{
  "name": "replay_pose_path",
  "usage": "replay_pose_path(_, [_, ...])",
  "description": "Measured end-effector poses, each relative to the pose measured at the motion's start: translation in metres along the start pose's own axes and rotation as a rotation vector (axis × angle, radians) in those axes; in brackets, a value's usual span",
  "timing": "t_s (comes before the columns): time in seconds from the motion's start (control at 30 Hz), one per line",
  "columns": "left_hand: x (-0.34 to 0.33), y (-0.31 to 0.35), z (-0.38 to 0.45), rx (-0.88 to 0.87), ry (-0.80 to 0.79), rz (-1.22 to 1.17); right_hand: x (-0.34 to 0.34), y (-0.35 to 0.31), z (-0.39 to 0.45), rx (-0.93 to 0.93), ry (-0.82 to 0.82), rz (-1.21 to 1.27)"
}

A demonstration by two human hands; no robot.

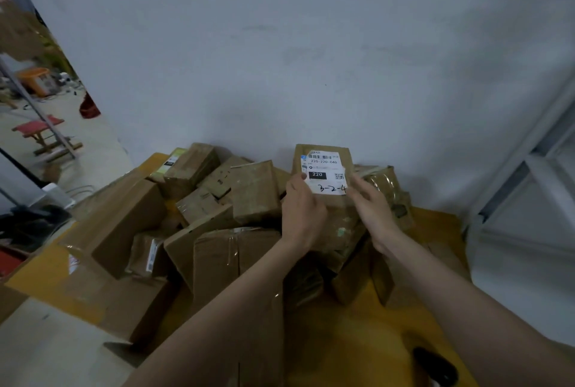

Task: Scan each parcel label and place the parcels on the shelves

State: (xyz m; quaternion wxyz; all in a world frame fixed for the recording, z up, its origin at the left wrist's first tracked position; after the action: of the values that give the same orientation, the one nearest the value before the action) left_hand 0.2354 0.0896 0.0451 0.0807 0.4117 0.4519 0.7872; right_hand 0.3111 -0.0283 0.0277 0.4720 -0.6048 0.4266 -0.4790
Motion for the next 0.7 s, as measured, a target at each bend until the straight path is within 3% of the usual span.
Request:
replay_pose_path(0.23, [0.013,0.026,-0.049,-0.07,0.045,-0.033,0.049,0.0,-0.045,0.074,0.039,0.034])
replay_pose_path(0.43, [0.015,0.024,-0.131,-0.119,-0.002,-0.099,0.098,0.031,-0.119,0.155,0.05,-0.09])
replay_pose_path(0.7, [-0.001,-0.021,-0.249,0.055,-0.11,-0.13,0.133,0.126,-0.206,-0.002,0.045,-0.242])
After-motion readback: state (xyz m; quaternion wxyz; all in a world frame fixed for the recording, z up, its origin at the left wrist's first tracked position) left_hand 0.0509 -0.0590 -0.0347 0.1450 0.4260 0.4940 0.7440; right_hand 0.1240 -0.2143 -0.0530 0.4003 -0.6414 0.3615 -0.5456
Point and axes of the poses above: each hand's wrist, its own z-axis towards the middle knuckle, its own x-axis out of the back of the hand, y = z × x, the point moved 4 cm from there along z, towards the middle knuckle, and after that the axes turned 11 degrees about y, right-handed, at the moved point
